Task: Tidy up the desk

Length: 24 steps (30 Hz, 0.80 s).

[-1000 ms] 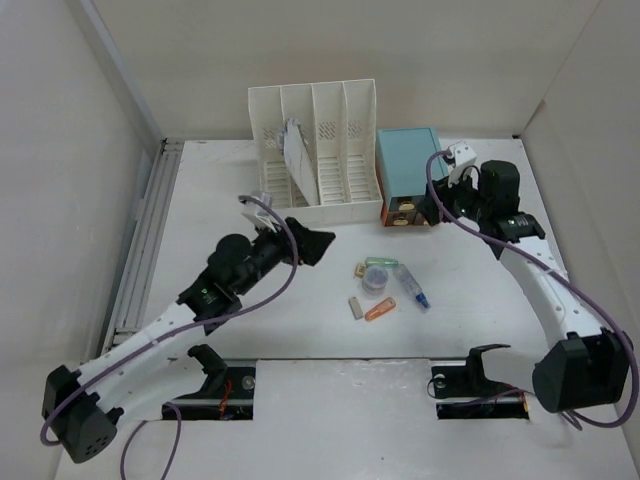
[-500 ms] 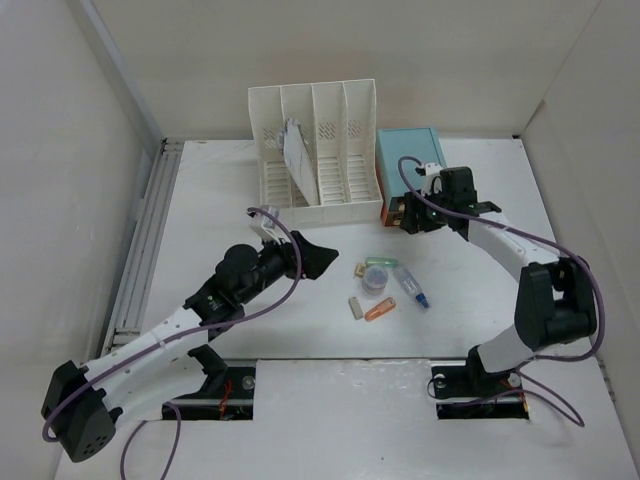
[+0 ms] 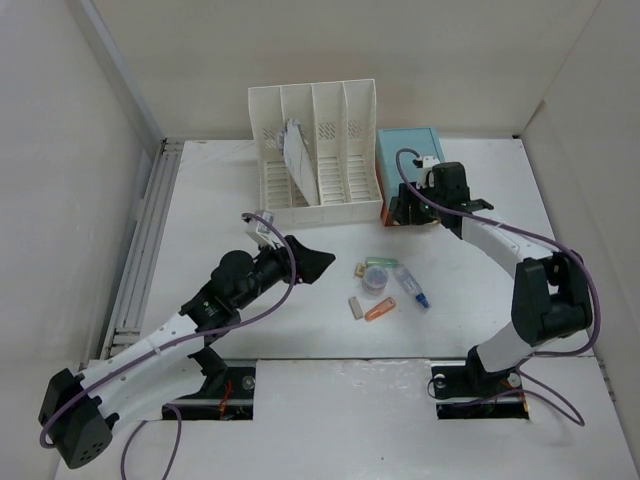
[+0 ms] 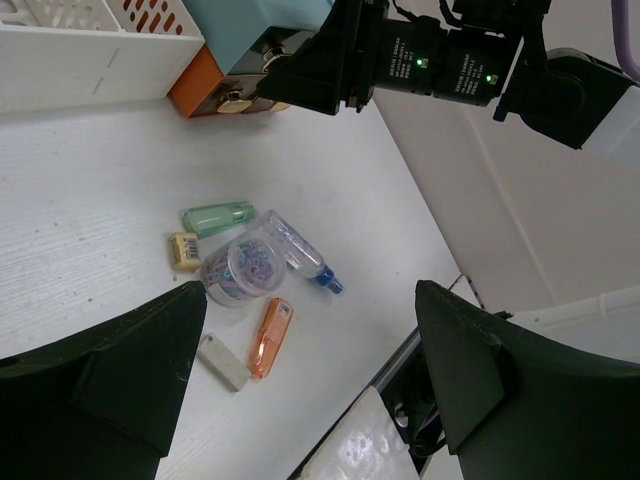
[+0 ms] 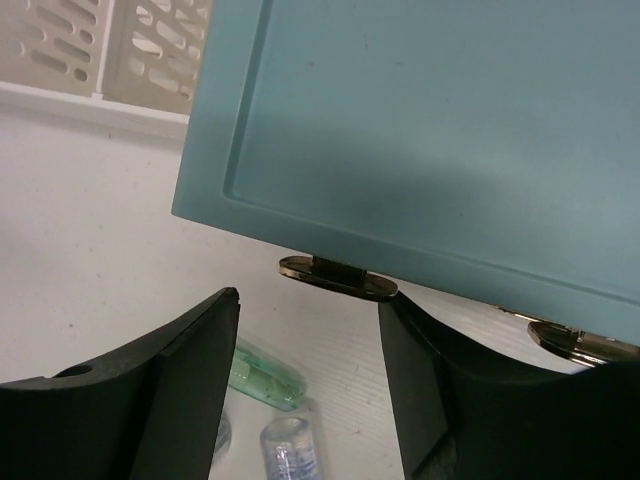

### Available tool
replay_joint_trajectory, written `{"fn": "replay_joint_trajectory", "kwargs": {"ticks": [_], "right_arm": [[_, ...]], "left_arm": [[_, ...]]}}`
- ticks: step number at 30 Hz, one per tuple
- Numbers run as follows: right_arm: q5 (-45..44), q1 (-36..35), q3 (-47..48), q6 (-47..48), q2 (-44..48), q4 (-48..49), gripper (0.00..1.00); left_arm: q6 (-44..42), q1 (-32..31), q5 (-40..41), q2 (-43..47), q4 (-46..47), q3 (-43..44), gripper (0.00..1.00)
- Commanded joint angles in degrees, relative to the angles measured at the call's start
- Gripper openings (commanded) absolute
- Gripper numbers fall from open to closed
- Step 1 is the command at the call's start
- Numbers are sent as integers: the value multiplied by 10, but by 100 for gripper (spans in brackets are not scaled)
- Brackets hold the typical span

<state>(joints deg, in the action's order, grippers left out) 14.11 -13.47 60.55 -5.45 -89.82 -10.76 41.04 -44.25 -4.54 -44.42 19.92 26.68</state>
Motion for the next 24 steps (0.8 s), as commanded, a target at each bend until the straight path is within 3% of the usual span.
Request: {"fn": "replay_joint_trajectory", "kwargs": {"ticks": [1, 17, 19, 24], "right_arm": [[-17, -9, 19, -28, 0, 66, 63], [-120, -31, 20, -45, 9, 93, 65], [-136, -38, 25, -50, 4, 93, 61], [-149, -49, 19, -50, 9, 93, 34]], "left_arm": [[4, -2, -6, 10, 22, 0, 83], [9, -2, 0, 33, 6, 0, 84], [9, -2, 0, 33, 6, 0, 84], [9, -2, 0, 38, -1, 0, 84]]}}
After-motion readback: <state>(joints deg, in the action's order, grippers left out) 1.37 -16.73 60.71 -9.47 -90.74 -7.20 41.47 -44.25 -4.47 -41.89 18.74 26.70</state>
